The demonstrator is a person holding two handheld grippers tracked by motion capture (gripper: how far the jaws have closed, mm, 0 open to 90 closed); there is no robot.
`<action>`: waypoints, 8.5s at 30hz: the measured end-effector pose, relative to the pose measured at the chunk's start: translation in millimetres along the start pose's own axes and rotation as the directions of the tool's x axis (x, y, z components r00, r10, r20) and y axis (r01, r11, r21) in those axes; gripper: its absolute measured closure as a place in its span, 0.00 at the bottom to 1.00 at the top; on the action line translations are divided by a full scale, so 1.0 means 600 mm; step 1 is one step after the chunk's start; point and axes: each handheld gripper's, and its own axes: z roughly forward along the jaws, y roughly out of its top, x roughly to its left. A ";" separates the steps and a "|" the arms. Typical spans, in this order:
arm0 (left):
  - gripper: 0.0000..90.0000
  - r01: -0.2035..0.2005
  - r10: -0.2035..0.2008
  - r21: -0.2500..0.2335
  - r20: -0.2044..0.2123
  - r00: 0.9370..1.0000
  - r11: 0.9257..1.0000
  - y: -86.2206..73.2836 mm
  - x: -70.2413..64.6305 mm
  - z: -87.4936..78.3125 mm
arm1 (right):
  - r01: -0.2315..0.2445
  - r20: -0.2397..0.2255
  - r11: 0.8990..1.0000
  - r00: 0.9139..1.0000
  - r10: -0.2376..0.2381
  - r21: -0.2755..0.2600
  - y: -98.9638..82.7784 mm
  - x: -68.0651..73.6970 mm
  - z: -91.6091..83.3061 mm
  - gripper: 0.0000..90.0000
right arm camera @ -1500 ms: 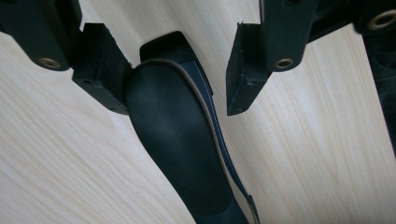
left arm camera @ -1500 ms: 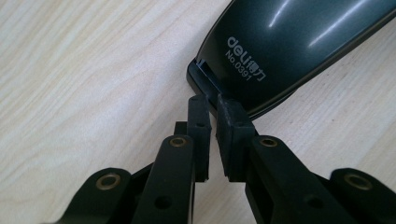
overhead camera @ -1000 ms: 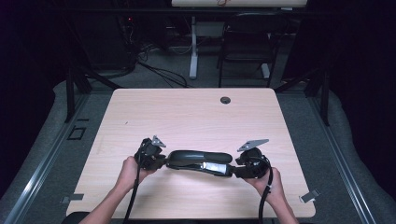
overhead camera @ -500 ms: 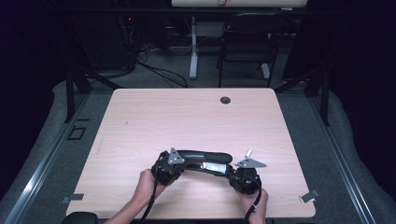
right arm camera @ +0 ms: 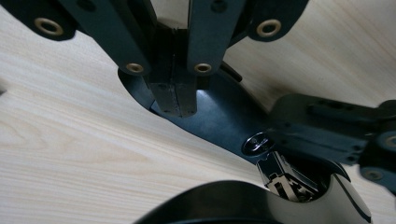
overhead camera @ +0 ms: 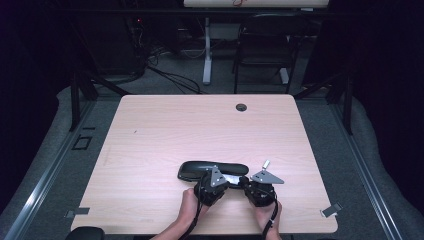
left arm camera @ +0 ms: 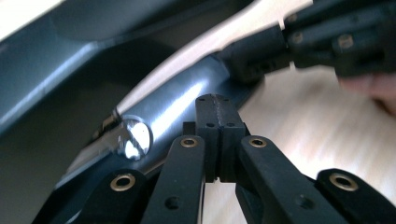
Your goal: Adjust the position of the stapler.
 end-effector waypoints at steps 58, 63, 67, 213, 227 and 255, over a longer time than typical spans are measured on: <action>1.00 0.177 -0.205 -0.306 -0.062 0.977 0.935 0.036 0.000 0.001 | -0.024 -0.008 1.000 1.000 0.024 0.004 0.001 -0.004 0.003 1.00; 1.00 0.163 -0.201 -0.335 -0.083 0.976 0.928 0.039 0.003 -0.011 | -0.022 -0.009 1.000 1.000 0.022 0.001 0.001 -0.003 0.003 1.00; 1.00 0.164 -0.206 -0.350 -0.088 0.975 0.922 0.040 0.007 -0.020 | -0.020 -0.007 1.000 1.000 0.020 0.000 0.001 -0.002 0.003 1.00; 1.00 0.122 -0.290 -0.513 -0.261 0.921 0.850 0.011 0.097 -0.149 | -0.008 0.004 1.000 1.000 0.008 0.008 0.002 -0.001 0.002 1.00; 1.00 0.136 -0.314 -0.518 -0.273 0.909 0.845 0.001 0.108 -0.155 | -0.011 0.002 1.000 1.000 0.011 0.007 0.002 -0.001 0.003 1.00; 1.00 0.138 -0.305 -0.488 -0.282 0.910 0.862 -0.001 0.127 -0.170 | -0.016 -0.014 1.000 1.000 0.016 0.017 0.004 -0.006 0.003 1.00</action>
